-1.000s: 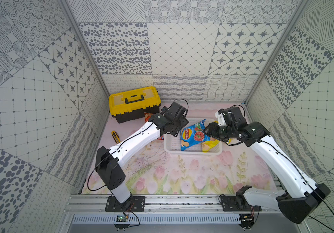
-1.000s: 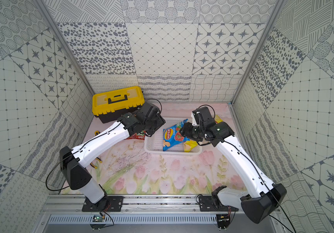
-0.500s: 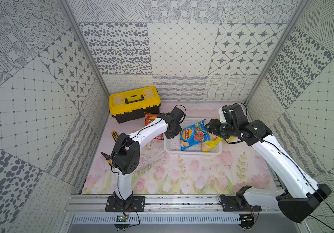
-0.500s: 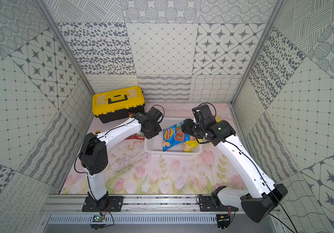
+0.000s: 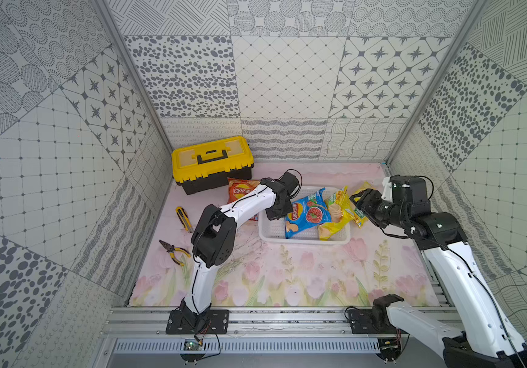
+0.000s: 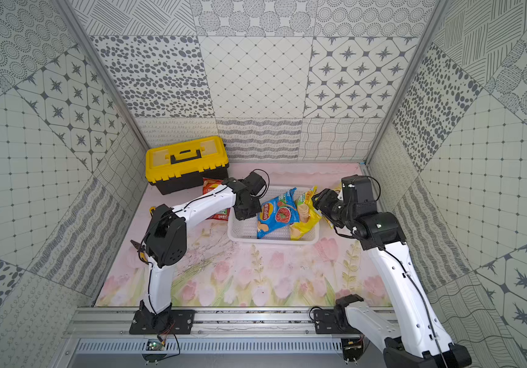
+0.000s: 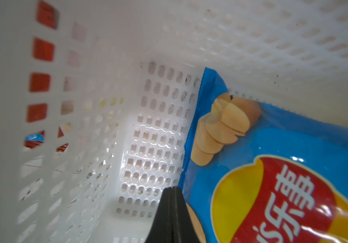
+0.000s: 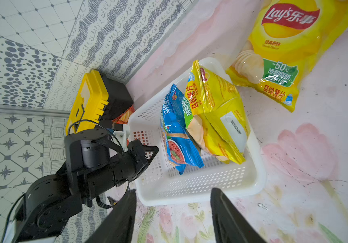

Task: Put the potato chips into the basket
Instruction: Place the potato chip in the basket.

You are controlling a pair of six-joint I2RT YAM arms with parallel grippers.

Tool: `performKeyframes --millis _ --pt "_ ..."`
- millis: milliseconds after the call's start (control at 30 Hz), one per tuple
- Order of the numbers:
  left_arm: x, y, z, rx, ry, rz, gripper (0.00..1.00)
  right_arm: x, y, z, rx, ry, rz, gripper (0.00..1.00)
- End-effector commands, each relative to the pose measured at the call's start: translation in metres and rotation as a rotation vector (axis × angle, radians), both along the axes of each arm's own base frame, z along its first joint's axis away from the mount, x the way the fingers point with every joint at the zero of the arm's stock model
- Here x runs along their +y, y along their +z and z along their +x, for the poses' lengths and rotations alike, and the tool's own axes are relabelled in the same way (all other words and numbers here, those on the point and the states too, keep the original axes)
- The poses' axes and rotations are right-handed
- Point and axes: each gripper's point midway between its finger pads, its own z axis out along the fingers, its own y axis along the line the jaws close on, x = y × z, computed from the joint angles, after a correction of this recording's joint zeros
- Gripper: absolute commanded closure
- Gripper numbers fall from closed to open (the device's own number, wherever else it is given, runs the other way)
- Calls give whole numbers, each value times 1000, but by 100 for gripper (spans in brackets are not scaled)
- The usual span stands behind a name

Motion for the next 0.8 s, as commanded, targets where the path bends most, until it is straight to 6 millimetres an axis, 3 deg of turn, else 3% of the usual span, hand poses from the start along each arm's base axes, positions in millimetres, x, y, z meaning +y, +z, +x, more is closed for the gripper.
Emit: performKeyframes --millis 0,400,767 --pt "-10 -12 -9 58 -27 -19 100 5 18 -1 -69 22 83 39" --pt "-34 -34 -10 100 24 -114 100 15 1 -11 -45 40 237 38" --pt "-58 -44 -4 83 19 -244 100 16 3 -15 -50 46 259 38"
